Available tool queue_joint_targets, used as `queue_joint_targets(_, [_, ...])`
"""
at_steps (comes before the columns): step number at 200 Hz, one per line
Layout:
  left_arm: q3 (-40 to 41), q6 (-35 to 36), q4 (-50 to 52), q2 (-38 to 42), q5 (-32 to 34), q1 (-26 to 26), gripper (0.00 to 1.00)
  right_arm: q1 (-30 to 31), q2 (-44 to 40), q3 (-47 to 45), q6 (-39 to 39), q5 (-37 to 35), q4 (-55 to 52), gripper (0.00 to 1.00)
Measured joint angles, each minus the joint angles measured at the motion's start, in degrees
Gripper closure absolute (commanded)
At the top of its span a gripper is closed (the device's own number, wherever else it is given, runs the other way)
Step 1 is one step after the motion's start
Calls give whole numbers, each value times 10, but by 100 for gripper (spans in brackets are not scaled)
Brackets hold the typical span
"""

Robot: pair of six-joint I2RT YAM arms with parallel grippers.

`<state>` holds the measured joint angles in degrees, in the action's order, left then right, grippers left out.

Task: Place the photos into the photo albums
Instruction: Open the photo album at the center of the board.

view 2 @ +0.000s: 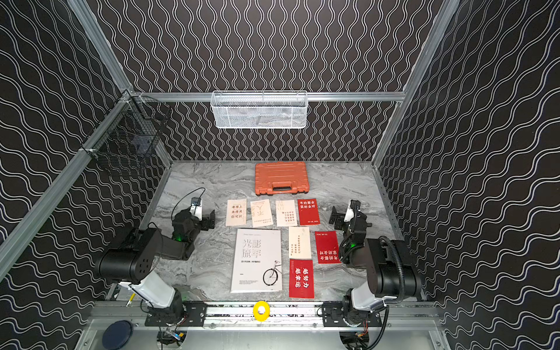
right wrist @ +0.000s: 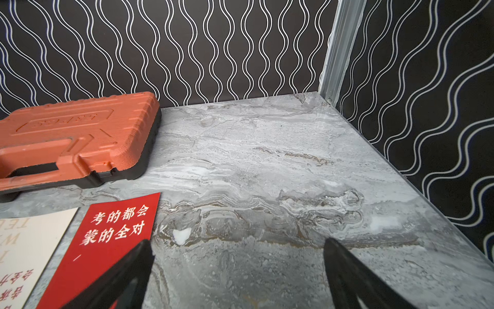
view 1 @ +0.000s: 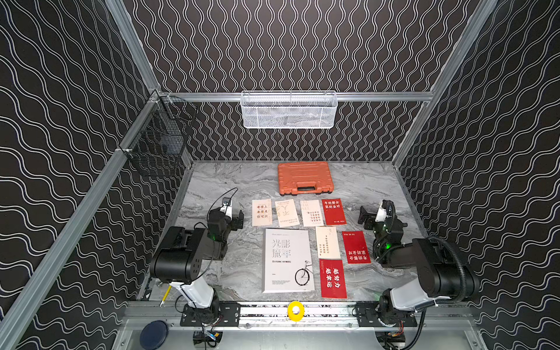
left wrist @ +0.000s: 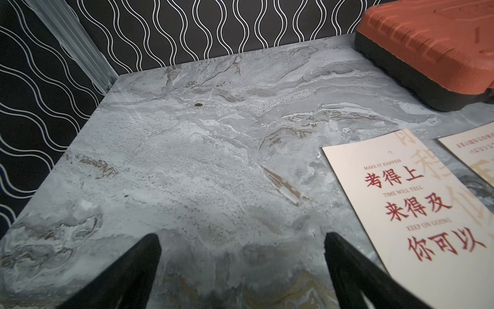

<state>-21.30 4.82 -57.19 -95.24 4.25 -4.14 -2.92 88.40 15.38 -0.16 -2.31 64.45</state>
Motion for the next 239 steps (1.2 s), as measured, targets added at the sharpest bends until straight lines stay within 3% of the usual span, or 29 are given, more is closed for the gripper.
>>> queue_joint_targets(51, [3,0,-3,2,14,-3,1,0,0,-1,2,-2,1,0])
queue_joint_targets(70, [26,0,-4,37,40,-17,1,4,-16,-13,2,-12,1,0])
queue_joint_targets(97, [61,3,-27,113,100,-52,1,57,-82,-8,-14,-72,-18,0])
queue_joint_targets(133, [69,31,-15,218,193,-159,1,116,-125,89,-4,-212,-136,0])
queue_joint_targets(152, [27,-12,66,297,231,-181,1,116,-121,230,98,-290,-327,0])
queue_joint_targets(179, [-76,-136,245,341,247,-192,1,120,-82,431,213,-306,-571,0])
queue_joint_targets(208, [-147,-247,426,323,185,-217,1,147,-102,428,246,-262,-715,0])
queue_joint_targets(239, [-188,-300,581,316,125,-278,3,172,-175,379,250,-176,-796,0])
